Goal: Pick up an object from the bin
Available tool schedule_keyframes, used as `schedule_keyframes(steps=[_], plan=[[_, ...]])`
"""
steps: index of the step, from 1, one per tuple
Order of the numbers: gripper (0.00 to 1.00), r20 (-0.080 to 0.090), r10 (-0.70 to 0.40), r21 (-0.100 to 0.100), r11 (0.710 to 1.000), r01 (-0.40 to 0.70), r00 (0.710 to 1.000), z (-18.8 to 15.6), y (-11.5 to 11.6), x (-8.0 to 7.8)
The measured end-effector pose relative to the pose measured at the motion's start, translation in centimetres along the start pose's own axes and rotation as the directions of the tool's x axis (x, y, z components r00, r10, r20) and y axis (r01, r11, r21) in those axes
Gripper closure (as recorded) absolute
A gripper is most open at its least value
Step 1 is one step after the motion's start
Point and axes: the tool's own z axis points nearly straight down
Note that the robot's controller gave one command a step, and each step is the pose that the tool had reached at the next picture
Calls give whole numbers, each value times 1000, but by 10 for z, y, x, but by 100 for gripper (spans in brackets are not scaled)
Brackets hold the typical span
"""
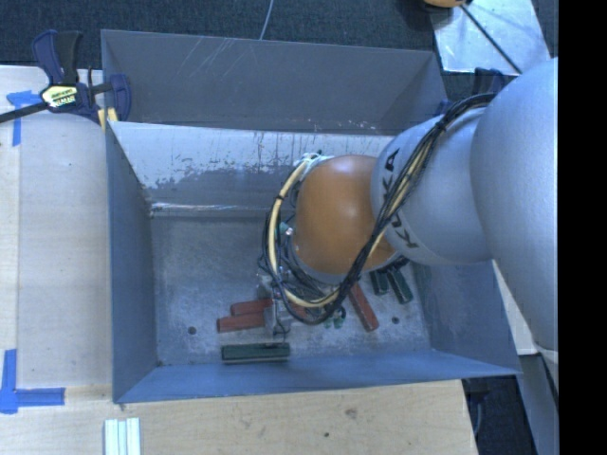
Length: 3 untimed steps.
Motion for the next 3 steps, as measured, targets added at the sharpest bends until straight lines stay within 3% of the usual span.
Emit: schedule_keyframes(steps=[1, 2, 3], plan=[[100, 5, 11, 8, 1000, -11, 1000, -1, 0, -10], [100, 10, 117, 4, 993, -117, 993, -111, -15, -31], [0, 10, 117, 4, 993, -117, 993, -111, -15, -31]])
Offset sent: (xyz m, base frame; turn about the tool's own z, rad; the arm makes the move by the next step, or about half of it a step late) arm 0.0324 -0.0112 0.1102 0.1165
